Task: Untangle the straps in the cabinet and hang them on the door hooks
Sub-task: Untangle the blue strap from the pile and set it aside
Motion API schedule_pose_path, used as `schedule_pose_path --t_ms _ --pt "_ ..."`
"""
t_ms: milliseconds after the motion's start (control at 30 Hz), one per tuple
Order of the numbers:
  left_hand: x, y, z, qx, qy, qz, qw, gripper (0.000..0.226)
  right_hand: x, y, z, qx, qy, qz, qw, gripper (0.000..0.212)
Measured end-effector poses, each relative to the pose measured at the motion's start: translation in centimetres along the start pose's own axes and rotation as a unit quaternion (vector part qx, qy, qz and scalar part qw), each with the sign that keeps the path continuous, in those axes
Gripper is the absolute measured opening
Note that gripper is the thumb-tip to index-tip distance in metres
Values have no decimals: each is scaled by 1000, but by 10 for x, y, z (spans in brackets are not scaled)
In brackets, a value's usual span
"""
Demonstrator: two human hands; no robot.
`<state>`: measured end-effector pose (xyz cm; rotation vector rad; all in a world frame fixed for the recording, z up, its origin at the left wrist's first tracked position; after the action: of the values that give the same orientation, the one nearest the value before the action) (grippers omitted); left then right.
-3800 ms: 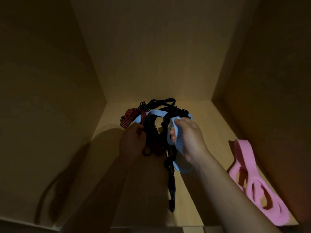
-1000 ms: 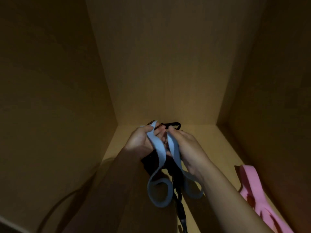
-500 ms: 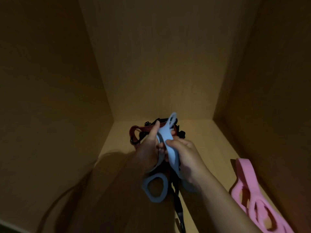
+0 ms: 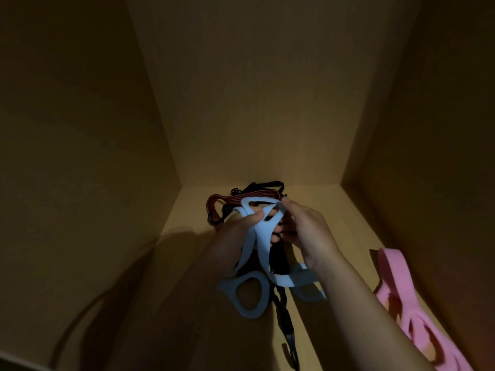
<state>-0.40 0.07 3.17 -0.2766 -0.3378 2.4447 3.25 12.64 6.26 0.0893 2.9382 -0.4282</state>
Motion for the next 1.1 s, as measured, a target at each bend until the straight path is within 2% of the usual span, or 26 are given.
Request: schedule_pose_path --t_ms 100,167,233,367,500,633,833,933,1033,1100 --pt "-2 -1 1 23 -15 -6 1000 30 2 -1 -5 19 17 -6 1000 18" --pt "-3 -2 1 31 -20 9 999 39 3 -2 -6 27 42 -15 999 18" --pt "-3 -2 1 33 -21 28 999 50 4 -6 -5 44 58 -58 996 18" --pt "-6 -4 1 64 -59 14 996 38 10 -12 -6 88 31 -104 990 17" --pt "-11 -9 0 124 -91 -15 988 14 15 -11 -2 91 6 -60 994 14" --pt "-9 -9 -5 175 -116 -20 978 14 15 -9 1 59 6 -21 998 14" --pt "-9 -9 -6 218 -77 2 973 23 14 -6 3 4 2 13 1000 18" --pt "-8 -16 2 188 -83 -1 979 26 13 -8 5 3 2 5 1000 19" --pt "-7 -21 19 69 -95 45 992 29 12 -16 1 19 38 -30 999 23" --pt "-3 -22 35 -15 -110 50 993 31 11 -23 -2 -25 72 -46 996 29"
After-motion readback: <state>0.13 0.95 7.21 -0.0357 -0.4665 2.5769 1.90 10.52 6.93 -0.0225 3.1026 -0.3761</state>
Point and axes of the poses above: each hand's wrist, its own x-axis towards the middle knuckle, its own y-axis out of the back of the hand, z = x × y, the point moved 2 cm from there along x, towards the middle knuckle, and after that the axes turned 12 degrees about -z, right-handed, at the moved point
